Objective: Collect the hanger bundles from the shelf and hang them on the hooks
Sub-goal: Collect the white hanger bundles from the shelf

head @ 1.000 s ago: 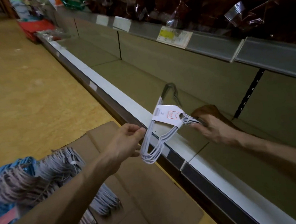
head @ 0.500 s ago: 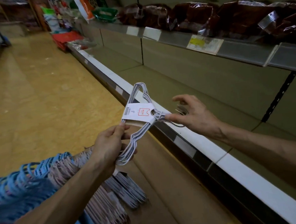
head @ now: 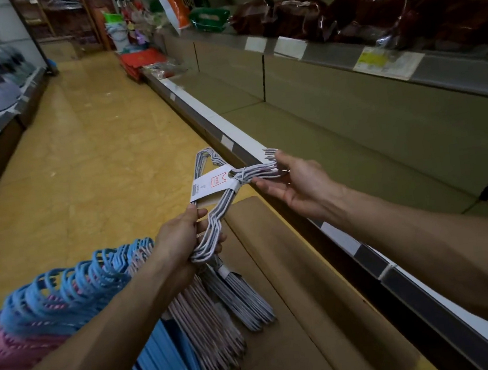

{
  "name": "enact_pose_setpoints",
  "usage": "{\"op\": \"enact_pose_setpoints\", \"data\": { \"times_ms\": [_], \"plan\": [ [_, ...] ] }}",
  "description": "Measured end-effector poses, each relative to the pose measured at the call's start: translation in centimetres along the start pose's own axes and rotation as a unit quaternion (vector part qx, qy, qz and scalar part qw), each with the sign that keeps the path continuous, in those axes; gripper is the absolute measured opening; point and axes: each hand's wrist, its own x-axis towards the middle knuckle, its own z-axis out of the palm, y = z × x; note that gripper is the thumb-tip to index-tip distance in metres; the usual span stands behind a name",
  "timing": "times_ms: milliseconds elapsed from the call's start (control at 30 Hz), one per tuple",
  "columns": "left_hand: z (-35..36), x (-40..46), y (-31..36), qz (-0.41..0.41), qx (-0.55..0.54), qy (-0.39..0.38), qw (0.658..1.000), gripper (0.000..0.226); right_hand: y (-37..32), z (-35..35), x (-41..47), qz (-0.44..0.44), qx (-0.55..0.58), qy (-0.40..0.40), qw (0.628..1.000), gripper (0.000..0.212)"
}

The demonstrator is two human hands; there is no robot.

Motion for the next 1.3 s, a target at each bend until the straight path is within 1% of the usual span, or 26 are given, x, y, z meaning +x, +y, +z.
{"op": "enact_pose_setpoints", "data": {
  "times_ms": [67,100,167,233,300,333,433,500,567,633,667,767,833,933,1033,1067,1200,1300],
  "plan": [
    [-0.5,0.0,0.0,0.014,0.066,0.002,0.998,0.039,-0.3,0.3,0.2,-0.022,-0.018,0.008,1.0,0.027],
    [-0.7,0.0,0.1,0.033,0.124,0.008,0.992,0.04,-0.6,0.3,0.4,-0.036,-0.04,0.015,0.998,0.026],
    [-1.2,0.1,0.5,0.086,0.238,0.011,0.967,0.041,-1.3,0.1,0.7,-0.062,-0.085,0.019,0.994,0.026],
    [-1.8,0.6,0.8,0.148,0.309,-0.006,0.939,0.036,-1.7,-0.5,1.0,-0.085,-0.132,0.016,0.987,0.028],
    [-2.5,1.0,1.5,0.199,0.353,-0.006,0.914,0.032,-1.6,-1.2,1.4,-0.108,-0.195,0.018,0.975,0.028],
    [-2.8,1.1,1.7,0.211,0.352,-0.005,0.912,0.031,-1.4,-1.6,1.6,-0.12,-0.235,0.015,0.964,0.028],
    [-3.4,1.5,2.2,0.22,0.312,-0.005,0.924,0.028,0.1,-2.5,2.3,-0.137,-0.372,0.005,0.918,0.034],
    [-3.7,1.9,2.3,0.224,0.29,0.003,0.93,0.026,1.3,-2.6,2.7,-0.15,-0.445,-0.001,0.883,0.029],
    [-4.1,2.3,2.1,0.226,0.264,0.009,0.937,0.024,2.8,-2.4,3.5,-0.175,-0.521,-0.001,0.835,0.022],
    [-4.4,2.5,1.8,0.228,0.252,0.012,0.941,0.024,4.3,-2.1,4.1,-0.191,-0.589,-0.016,0.785,0.022],
    [-4.5,2.5,1.6,0.227,0.252,0.013,0.94,0.024,5.0,-1.9,4.4,-0.188,-0.608,-0.028,0.77,0.027],
    [-4.9,2.7,1.0,0.23,0.259,0.016,0.938,0.023,7.6,-1.5,5.3,-0.185,-0.656,-0.059,0.73,0.05],
    [-5.2,2.8,0.8,0.232,0.261,0.015,0.937,0.023,8.9,-1.1,5.7,-0.198,-0.678,-0.072,0.704,0.051],
    [-5.8,2.9,1.0,0.241,0.257,0.02,0.936,0.022,10.5,-0.4,5.7,-0.207,-0.683,-0.09,0.694,0.05],
    [-6.4,2.7,1.3,0.25,0.262,0.026,0.932,0.022,11.5,-0.1,5.9,-0.212,-0.686,-0.096,0.69,0.062],
    [-6.6,2.7,1.4,0.252,0.268,0.025,0.929,0.022,11.6,0.1,5.7,-0.21,-0.689,-0.092,0.687,0.062],
    [-8.0,2.0,2.0,0.255,0.292,0.02,0.922,0.021,12.3,1.1,5.3,-0.172,-0.694,-0.108,0.691,0.056],
    [-9.5,0.8,2.9,0.258,0.3,0.024,0.918,0.021,13.0,2.3,4.6,-0.157,-0.698,-0.121,0.688,0.046]
  ]
}}
